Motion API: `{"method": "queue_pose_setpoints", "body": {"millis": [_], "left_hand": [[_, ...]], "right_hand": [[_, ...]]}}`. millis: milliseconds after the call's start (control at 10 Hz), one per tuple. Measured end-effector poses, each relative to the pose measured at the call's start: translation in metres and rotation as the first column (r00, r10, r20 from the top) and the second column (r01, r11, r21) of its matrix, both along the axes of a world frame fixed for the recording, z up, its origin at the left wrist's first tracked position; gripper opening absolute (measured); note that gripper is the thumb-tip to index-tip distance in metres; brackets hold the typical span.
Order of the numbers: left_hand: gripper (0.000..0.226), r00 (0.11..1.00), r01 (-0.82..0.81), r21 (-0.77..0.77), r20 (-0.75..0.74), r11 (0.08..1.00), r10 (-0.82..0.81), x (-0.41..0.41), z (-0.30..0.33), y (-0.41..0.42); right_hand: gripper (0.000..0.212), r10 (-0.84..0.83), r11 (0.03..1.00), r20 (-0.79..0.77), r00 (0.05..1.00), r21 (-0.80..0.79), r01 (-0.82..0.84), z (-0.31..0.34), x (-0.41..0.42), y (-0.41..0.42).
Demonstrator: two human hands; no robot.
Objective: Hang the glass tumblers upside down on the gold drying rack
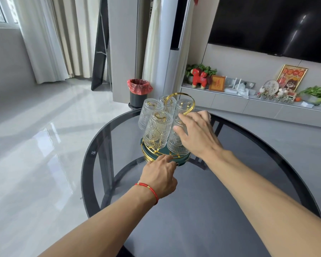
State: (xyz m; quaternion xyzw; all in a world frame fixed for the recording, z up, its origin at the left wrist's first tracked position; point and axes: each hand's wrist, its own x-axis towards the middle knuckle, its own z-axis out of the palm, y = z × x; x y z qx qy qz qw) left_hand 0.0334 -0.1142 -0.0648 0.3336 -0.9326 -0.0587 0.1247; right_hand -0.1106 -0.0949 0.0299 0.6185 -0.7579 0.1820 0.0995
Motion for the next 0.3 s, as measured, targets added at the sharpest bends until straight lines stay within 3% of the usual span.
{"method": "queue_pose_setpoints", "body": {"millis": [300], "left_hand": [[0.028, 0.995, -0.013, 0.049, -0.096, 0.999, 0.018, 0.0022, -0.0065, -0.0026]], "right_hand": [[0.062, 0.036, 0.999, -0.041, 0.998, -0.032, -0.038, -0.0069, -0.0032, 0.0128]]}}
